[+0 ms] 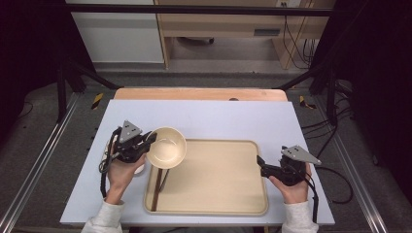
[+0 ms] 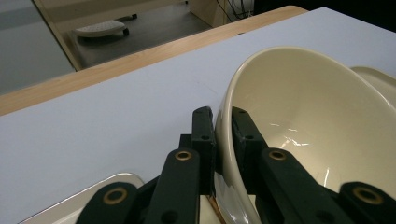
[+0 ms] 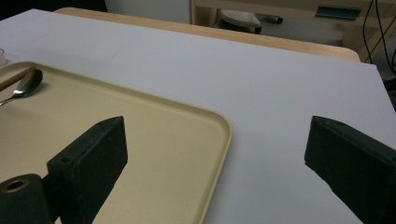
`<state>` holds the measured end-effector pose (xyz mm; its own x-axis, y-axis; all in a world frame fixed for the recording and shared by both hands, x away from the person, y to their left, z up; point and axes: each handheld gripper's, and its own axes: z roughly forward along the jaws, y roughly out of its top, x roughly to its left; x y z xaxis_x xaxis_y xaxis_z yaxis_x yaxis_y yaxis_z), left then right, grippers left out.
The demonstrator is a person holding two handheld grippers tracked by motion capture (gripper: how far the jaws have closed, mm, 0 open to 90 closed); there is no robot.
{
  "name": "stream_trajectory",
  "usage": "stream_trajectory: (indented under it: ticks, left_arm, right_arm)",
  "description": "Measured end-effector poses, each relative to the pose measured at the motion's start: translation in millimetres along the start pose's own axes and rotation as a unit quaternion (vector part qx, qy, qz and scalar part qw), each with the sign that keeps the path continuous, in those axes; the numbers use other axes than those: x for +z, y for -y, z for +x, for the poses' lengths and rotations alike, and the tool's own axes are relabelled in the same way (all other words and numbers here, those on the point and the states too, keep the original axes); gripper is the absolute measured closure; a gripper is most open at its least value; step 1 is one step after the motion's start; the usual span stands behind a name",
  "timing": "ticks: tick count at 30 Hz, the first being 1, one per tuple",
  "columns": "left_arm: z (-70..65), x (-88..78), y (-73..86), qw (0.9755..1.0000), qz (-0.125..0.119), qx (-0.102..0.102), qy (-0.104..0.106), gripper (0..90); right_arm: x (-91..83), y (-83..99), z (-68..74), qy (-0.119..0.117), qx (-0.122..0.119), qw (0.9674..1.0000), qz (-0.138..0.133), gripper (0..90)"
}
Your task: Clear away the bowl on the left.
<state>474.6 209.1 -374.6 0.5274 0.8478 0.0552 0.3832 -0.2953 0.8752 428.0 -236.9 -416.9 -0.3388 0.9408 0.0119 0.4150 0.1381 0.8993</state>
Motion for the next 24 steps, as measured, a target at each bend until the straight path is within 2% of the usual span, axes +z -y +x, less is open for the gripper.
stream_trajectory:
  ticks: [4,8,12,24]
  left_arm:
    - [-6.5,11.6,-1.0,1.0000,0.007,0.002,0.003,81.9]
    - [-11.2,22.3,-2.4,0.9999,0.005,-0.009,0.012,81.9]
    - [-15.4,32.0,-3.8,0.9997,0.009,-0.013,0.019,81.9]
    - [-39.9,70.9,-8.4,0.9988,0.031,-0.007,0.038,81.9]
  right_arm:
    - [-0.4,-0.1,-0.8,0.002,0.000,1.0000,-0.002,6.4]
    - [-0.7,-0.2,-0.5,0.001,0.001,1.0000,-0.003,6.4]
    - [0.0,0.1,-0.4,-0.001,0.001,1.0000,0.000,6.4]
    - [-0.1,0.2,-0.5,-0.001,0.001,1.0000,-0.001,6.4]
